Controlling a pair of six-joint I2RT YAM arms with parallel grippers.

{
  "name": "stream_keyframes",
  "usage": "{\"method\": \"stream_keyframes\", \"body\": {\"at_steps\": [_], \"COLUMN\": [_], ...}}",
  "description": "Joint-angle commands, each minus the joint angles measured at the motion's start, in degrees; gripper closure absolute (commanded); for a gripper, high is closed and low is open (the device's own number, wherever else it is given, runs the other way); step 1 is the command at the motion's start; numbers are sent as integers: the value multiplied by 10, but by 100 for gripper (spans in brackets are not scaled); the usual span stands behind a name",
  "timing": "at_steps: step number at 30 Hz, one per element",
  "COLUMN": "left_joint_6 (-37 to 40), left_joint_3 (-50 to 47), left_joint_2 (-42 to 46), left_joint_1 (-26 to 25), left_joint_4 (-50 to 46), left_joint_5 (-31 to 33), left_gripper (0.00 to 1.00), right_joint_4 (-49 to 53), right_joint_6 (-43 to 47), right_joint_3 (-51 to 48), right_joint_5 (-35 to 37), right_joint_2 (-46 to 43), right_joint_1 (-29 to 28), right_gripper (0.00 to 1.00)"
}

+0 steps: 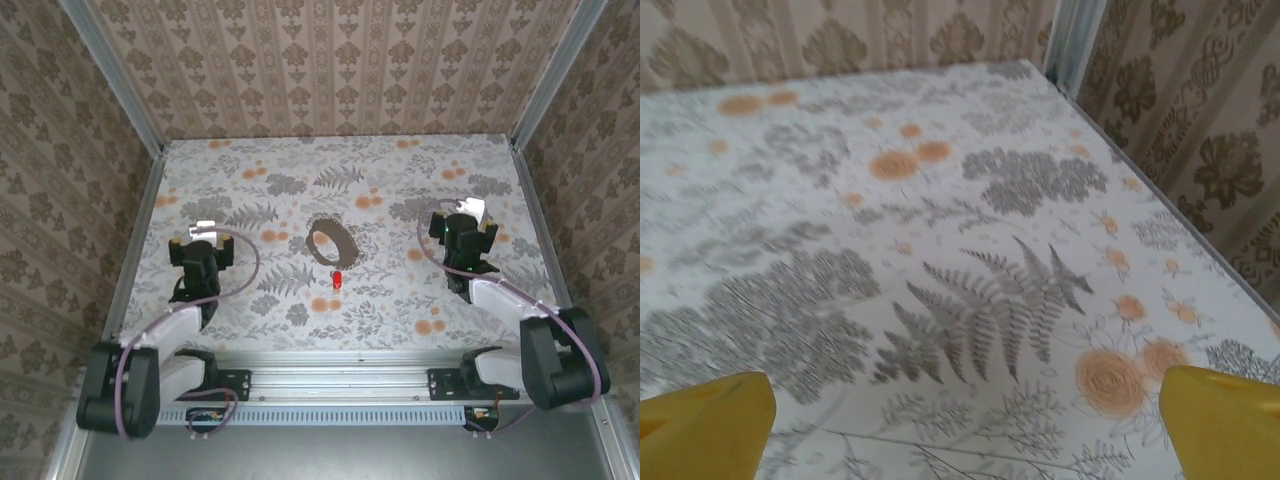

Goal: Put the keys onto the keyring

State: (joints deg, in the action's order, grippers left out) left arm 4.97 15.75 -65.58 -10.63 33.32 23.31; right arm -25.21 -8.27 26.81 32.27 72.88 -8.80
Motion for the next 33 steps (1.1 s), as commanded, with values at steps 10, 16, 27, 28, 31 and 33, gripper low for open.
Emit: {"method": "stream_keyframes", "body": {"at_steps": [10,16,27,28,31,33], "left_joint_6": [4,-30,-28,-28,-28,-28], "left_joint_3": [36,70,70,69,70,69], "left_joint_2": [-229,-226,-225,-224,-224,-224], "left_joint_1": [52,87,83,83,83,83], "left_joint_4": [238,167,165,164,164,165], "left_joint_5": [-136,-168,-164,-164,-164,-164], "left_gripper": [0,0,0,0,0,0], "right_joint_4": [-244,-259,-251,-249,-254,-256], "right_joint_6": [48,53,59,57,55,59], "right_joint_3": [-44,-44,-38,-35,-40,-42], "right_joint_5": [-217,-234,-240,-246,-258,-264], "right_joint_2": [143,149,153,156,151,150], "right_joint_1": [69,72,69,71,77,77], "right_gripper": [0,0,0,0,0,0]}}
